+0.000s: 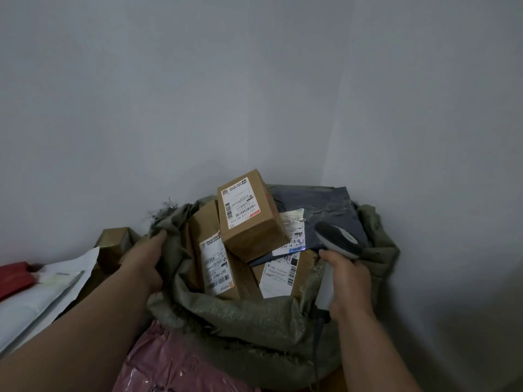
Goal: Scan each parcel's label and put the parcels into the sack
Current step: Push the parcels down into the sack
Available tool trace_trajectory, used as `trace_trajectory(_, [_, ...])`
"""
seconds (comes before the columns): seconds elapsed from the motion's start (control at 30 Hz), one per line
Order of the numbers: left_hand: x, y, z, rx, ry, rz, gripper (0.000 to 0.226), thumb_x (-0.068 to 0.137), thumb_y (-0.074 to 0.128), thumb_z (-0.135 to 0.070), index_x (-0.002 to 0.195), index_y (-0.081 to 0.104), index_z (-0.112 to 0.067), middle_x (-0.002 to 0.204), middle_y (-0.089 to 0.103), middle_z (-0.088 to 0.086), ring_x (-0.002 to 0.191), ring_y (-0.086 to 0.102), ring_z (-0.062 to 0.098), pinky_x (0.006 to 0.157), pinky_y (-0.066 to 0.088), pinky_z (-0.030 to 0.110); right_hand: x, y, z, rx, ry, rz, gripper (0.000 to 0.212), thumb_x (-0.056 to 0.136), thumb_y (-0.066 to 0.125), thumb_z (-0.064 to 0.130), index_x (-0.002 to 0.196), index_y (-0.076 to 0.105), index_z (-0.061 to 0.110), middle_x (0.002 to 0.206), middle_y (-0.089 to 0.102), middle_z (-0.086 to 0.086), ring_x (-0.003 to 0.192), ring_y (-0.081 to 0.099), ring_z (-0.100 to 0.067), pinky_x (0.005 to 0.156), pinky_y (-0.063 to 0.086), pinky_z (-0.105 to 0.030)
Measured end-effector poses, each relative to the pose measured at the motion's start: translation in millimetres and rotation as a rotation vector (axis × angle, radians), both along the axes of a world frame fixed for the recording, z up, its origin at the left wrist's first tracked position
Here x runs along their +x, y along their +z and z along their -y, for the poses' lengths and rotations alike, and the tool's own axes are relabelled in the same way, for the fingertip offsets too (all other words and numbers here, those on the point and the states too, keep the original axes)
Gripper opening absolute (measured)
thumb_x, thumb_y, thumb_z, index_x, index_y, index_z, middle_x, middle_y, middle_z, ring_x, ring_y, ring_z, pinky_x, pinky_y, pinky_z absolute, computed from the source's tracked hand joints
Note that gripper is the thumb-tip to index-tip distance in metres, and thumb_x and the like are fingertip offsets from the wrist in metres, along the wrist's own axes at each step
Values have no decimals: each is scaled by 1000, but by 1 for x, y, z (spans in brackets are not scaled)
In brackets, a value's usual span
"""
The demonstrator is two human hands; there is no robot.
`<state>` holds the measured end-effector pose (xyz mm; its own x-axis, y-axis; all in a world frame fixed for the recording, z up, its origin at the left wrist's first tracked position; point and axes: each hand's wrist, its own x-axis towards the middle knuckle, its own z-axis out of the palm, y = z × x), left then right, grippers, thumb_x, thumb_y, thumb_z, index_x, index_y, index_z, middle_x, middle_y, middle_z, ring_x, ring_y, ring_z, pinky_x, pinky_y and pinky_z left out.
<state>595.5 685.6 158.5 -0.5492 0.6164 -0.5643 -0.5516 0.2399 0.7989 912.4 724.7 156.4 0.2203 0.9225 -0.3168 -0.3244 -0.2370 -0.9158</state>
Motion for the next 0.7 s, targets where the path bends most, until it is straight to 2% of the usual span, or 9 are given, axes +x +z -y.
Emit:
trace_trajectory(0.1, [9, 28, -17, 107, -46, -9, 45, 94, 61, -51, 120, 65, -16, 113, 69, 12, 93, 66, 30, 74, 53, 41, -5, 2, -4, -4, 4, -9, 31, 77, 80, 13, 105, 67, 8, 93, 71, -10, 82, 67, -28, 66, 49, -33])
trace_trajectory(0.23, [31, 62, -32, 282, -95, -236, 21, 96, 61, -45, 101, 69, -26, 103, 74, 9, 89, 72, 30, 67, 57, 38, -12, 13, -9, 34, -3, -61, 40, 77, 80, 12, 115, 67, 5, 104, 72, -14, 92, 68, -34, 83, 57, -46])
trace_trajectory(0.3, [39, 79, -34, 448, -160, -303, 22, 97, 59, -45, 105, 69, -28, 104, 76, 4, 90, 75, 25, 67, 60, 37, -13, 22, -10, 111, -25, -98, 37, 77, 80, 11, 112, 70, 7, 102, 74, -12, 93, 70, -34, 84, 58, -46])
trace_trajectory(0.37, [44, 85, -36, 567, -210, -327, 25, 98, 57, -46, 114, 68, -30, 110, 76, 1, 96, 74, 22, 75, 61, 40, -11, 26, -13, 203, -66, -147, 37, 76, 80, 11, 112, 73, 9, 104, 76, -12, 97, 72, -34, 88, 58, -49])
trace_trajectory(0.43, [49, 72, -34, 503, -251, -341, 27, 100, 53, -45, 121, 64, -32, 117, 73, 3, 102, 72, 26, 85, 59, 46, -10, 22, -13, 208, -40, -140, 41, 78, 80, 12, 117, 71, 7, 109, 75, -14, 100, 71, -35, 92, 57, -54])
trace_trajectory(0.5, [57, 44, -28, 307, -339, -384, 30, 101, 53, -43, 126, 60, -29, 123, 69, 7, 105, 69, 27, 92, 55, 46, -10, 11, -12, 105, 63, -112, 41, 77, 81, 13, 116, 71, 6, 106, 75, -17, 94, 72, -38, 88, 59, -53])
trace_trajectory(0.6, [67, 15, -21, 67, -526, -521, 49, 94, 58, -54, 136, 55, -29, 135, 59, 2, 123, 57, 28, 107, 45, 48, -10, -4, -10, -6, 164, -98, 46, 75, 82, 13, 117, 69, 3, 105, 74, -20, 94, 72, -40, 87, 58, -53])
trace_trajectory(0.63, [67, 14, -22, 59, -513, -535, 46, 93, 58, -57, 130, 59, -30, 133, 60, 2, 122, 57, 28, 107, 45, 48, -8, -7, -11, -14, 154, -101, 46, 74, 82, 13, 117, 70, 3, 106, 74, -20, 95, 71, -40, 87, 58, -52])
trace_trajectory(0.7, [66, 20, -22, 90, -425, -539, 28, 93, 59, -56, 104, 68, -32, 115, 68, 4, 106, 64, 25, 95, 53, 44, 1, -8, -14, -19, 105, -119, 45, 73, 82, 15, 116, 70, 5, 107, 73, -20, 98, 69, -40, 90, 57, -54])
